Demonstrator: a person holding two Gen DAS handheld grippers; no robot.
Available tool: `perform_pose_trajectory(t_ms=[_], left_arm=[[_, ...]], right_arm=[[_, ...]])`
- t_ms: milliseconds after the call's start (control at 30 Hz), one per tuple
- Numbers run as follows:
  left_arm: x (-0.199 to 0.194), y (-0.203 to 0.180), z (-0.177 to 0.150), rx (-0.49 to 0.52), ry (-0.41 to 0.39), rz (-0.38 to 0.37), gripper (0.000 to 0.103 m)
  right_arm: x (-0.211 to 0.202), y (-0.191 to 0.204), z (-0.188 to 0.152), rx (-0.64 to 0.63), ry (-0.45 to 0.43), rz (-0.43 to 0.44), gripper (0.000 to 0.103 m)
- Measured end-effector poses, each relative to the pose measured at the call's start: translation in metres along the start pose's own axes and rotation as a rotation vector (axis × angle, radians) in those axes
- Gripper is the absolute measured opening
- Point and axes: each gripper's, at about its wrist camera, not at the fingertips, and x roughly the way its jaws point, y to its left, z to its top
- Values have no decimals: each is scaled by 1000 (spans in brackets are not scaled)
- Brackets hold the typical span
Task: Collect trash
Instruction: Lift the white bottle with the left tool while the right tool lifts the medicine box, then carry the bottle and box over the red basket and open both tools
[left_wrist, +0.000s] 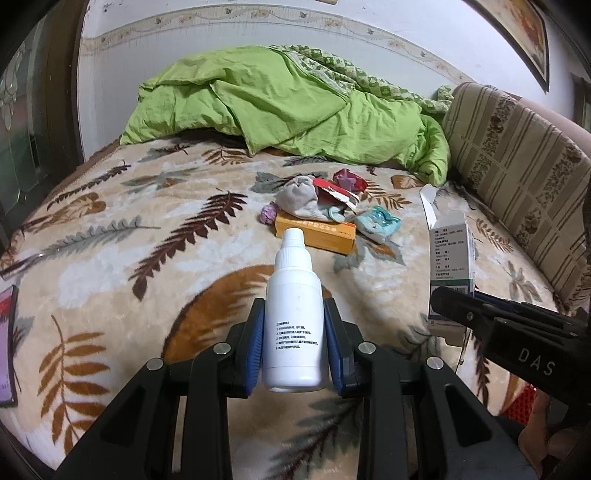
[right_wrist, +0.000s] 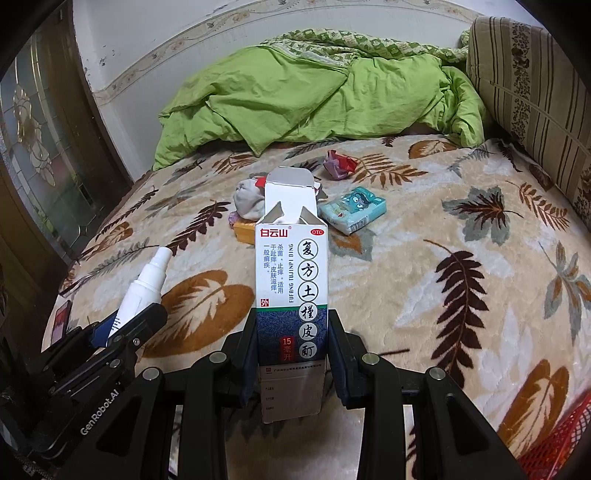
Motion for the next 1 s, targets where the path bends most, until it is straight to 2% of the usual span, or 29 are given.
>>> perform_pose_trajectory(t_ms=[633, 1000], left_arm=[[-25, -26, -4, 48, 2, -71, 29], [-32, -63, 2, 124, 8, -134, 29]], right_arm=[[-29, -19, -11, 93, 15, 76, 36], [-63, -46, -12, 149, -20, 104, 36]])
